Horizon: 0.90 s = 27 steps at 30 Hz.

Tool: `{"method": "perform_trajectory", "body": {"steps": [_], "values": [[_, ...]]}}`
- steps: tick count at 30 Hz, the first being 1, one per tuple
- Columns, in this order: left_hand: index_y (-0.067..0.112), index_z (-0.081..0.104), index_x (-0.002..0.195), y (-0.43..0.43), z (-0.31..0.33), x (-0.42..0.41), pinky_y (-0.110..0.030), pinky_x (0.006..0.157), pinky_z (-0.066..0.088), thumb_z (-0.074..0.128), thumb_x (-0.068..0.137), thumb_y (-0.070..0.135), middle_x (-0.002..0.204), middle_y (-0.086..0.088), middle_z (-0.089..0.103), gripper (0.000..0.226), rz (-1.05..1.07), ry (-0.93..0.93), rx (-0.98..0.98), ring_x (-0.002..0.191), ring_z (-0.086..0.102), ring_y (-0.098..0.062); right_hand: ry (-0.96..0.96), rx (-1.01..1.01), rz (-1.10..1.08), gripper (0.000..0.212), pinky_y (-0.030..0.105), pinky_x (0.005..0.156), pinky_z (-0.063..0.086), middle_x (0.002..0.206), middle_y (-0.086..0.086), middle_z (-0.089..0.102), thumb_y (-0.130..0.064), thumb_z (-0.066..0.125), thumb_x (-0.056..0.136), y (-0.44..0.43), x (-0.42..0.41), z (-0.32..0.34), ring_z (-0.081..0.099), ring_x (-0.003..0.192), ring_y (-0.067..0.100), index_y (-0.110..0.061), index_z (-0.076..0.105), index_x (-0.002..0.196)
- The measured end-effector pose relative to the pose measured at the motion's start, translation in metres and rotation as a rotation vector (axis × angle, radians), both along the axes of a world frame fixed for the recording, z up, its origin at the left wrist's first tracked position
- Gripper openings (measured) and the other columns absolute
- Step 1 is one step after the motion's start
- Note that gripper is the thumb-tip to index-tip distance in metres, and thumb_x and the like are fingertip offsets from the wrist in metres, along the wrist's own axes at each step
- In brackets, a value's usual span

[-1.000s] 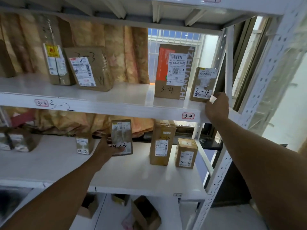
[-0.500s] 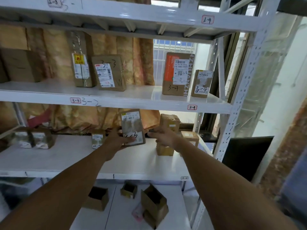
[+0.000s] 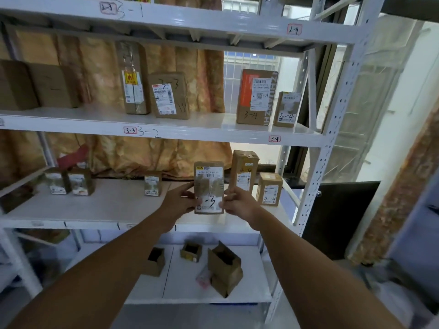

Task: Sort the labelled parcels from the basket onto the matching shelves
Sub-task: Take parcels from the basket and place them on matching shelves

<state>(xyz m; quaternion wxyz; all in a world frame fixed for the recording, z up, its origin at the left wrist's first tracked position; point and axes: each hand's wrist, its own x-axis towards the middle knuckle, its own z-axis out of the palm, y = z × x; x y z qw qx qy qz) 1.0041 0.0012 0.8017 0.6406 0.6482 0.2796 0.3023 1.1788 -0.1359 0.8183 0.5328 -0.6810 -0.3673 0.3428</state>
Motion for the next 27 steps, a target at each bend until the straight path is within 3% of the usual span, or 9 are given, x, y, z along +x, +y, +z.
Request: {"method": "perform_trajectory", "body": {"steps": [2,6,8,10,11,15,22,25,27], "values": [[0.014,0.058,0.14,-0.008,-0.006,-0.011,-0.044,0.089,0.06,0.074,0.082,-0.012,0.091,-0.015,0.066,0.065,0.059,0.013,0.004,0.094,0.07,-0.033,-0.075,-0.01,-0.054,0.03,0.046,0.092,0.058,0.1,0.008,0.065,0.003,0.075,0.087,0.008,-0.013,-0.009,0.067,0.092,0.027,-0.009,0.062,0.112],[0.013,0.067,0.128,-0.003,-0.024,-0.03,-0.05,0.082,0.062,0.081,0.082,0.002,0.091,-0.007,0.072,0.049,0.258,0.085,0.126,0.09,0.072,-0.034,-0.277,-0.043,-0.136,0.025,0.055,0.086,0.058,0.093,0.002,0.066,0.0,0.075,0.083,0.037,-0.046,-0.029,0.069,0.095,0.036,-0.018,0.059,0.092],[0.017,0.069,0.113,0.007,-0.032,-0.035,-0.033,0.074,0.061,0.08,0.084,0.008,0.087,0.003,0.073,0.032,0.359,0.113,0.207,0.085,0.072,-0.024,-0.333,-0.054,-0.146,0.025,0.048,0.083,0.059,0.095,0.003,0.067,0.001,0.073,0.083,0.057,-0.061,-0.036,0.067,0.094,0.031,-0.014,0.06,0.097],[0.019,0.066,0.106,0.023,-0.04,-0.041,-0.009,0.061,0.047,0.075,0.089,0.012,0.084,0.009,0.068,0.021,0.438,0.157,0.286,0.076,0.066,-0.007,-0.366,-0.073,-0.151,0.026,0.035,0.078,0.053,0.103,0.003,0.066,-0.002,0.072,0.085,0.085,-0.073,-0.045,0.063,0.095,0.024,-0.013,0.058,0.105],[0.018,0.066,0.106,0.033,-0.044,-0.043,-0.006,0.058,0.043,0.073,0.091,0.014,0.085,0.007,0.068,0.018,0.456,0.17,0.322,0.074,0.063,-0.005,-0.367,-0.078,-0.155,0.026,0.033,0.079,0.052,0.107,0.003,0.067,-0.005,0.071,0.087,0.1,-0.078,-0.049,0.062,0.096,0.023,-0.014,0.057,0.107],[0.021,0.067,0.116,0.088,-0.061,-0.051,-0.023,0.074,0.049,0.065,0.092,0.008,0.1,0.004,0.069,0.027,0.405,0.224,0.297,0.092,0.066,-0.019,-0.323,-0.109,-0.155,0.028,0.034,0.085,0.052,0.116,0.008,0.067,-0.015,0.071,0.092,0.161,-0.091,-0.071,0.06,0.095,0.022,-0.012,0.055,0.115],[0.019,0.066,0.13,0.227,-0.117,-0.036,-0.013,0.075,0.047,0.053,0.087,-0.011,0.119,0.003,0.069,0.053,0.183,0.293,0.24,0.103,0.065,-0.02,-0.222,-0.106,-0.197,0.084,0.037,0.088,0.054,0.128,0.012,0.065,-0.027,0.087,0.079,0.287,-0.086,-0.119,0.066,0.111,0.029,-0.011,0.038,0.145],[0.023,0.064,0.13,0.272,-0.148,-0.023,-0.034,0.097,0.053,0.049,0.085,-0.015,0.128,-0.003,0.067,0.06,0.098,0.295,0.197,0.116,0.065,-0.026,-0.221,-0.137,-0.254,0.09,0.047,0.096,0.056,0.127,0.009,0.061,-0.033,0.093,0.065,0.333,-0.08,-0.151,0.064,0.115,0.031,-0.016,0.044,0.138],[0.028,0.06,0.129,0.292,-0.165,-0.013,-0.04,0.102,0.053,0.047,0.085,-0.017,0.131,-0.002,0.064,0.065,0.073,0.28,0.176,0.119,0.064,-0.026,-0.225,-0.146,-0.287,0.092,0.047,0.097,0.055,0.128,0.011,0.058,-0.03,0.094,0.064,0.354,-0.074,-0.169,0.062,0.116,0.032,-0.014,0.043,0.139]]}}
